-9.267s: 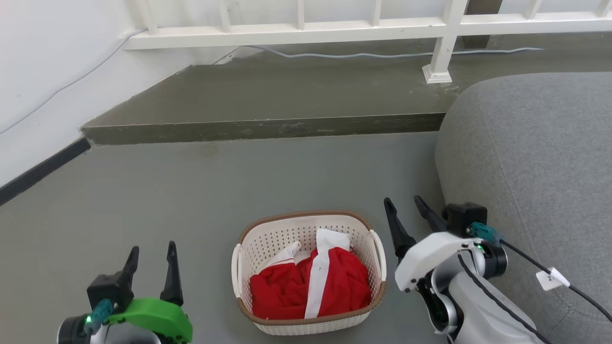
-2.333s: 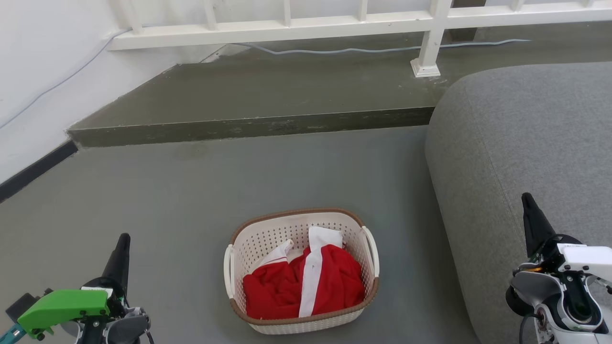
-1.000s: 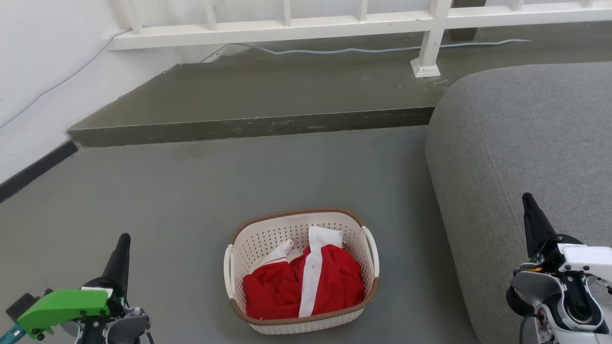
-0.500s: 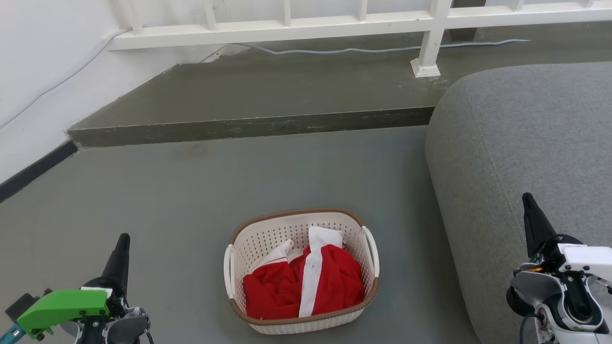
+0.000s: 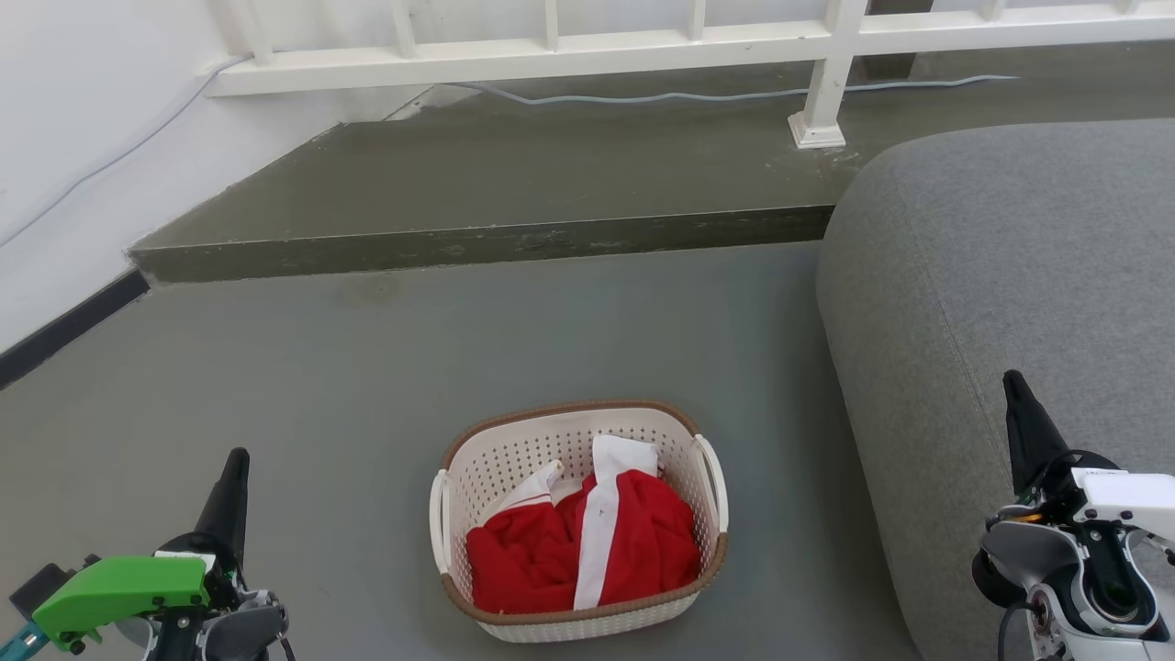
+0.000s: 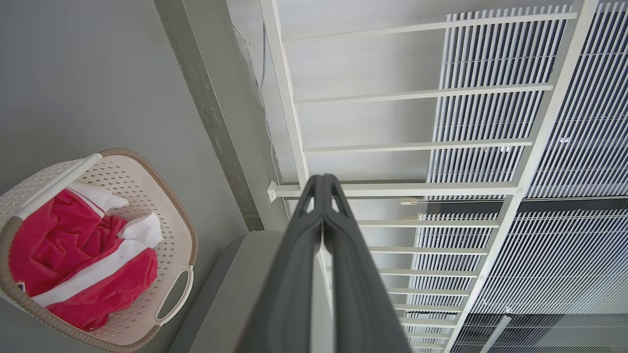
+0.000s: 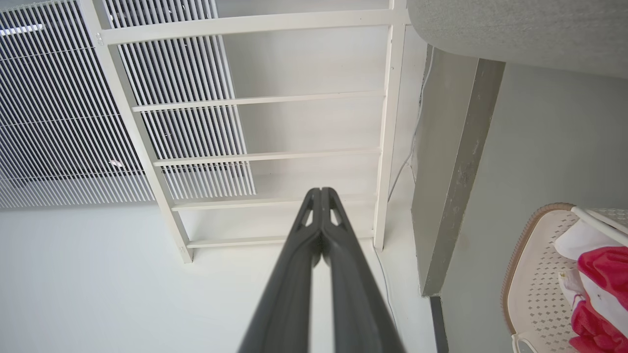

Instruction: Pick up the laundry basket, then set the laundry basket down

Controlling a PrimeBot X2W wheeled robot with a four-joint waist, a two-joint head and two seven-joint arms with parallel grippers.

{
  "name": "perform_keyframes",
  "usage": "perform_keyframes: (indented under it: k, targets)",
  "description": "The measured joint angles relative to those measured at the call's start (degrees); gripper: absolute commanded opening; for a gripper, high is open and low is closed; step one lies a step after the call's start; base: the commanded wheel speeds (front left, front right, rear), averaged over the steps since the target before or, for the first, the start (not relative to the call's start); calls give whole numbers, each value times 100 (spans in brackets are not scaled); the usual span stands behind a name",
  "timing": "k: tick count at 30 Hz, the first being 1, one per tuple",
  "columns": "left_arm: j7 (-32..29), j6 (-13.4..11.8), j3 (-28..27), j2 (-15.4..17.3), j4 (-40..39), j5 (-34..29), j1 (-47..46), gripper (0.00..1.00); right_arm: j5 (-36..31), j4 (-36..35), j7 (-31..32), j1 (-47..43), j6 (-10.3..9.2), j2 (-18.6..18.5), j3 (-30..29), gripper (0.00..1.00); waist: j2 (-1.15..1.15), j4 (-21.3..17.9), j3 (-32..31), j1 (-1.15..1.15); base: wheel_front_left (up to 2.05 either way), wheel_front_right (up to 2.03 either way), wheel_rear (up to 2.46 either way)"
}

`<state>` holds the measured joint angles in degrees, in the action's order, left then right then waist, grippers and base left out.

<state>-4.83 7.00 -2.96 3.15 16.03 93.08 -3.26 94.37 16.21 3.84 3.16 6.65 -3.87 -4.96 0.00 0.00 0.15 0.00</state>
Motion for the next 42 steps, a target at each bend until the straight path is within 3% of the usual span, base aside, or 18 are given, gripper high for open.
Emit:
perform_keyframes:
  k: [42]
  targets:
    - [-16,0,-12,-4,-11,0,0,0,-1,-7,26,0,8,4,-18,0,0,0,1,0,0,0,0]
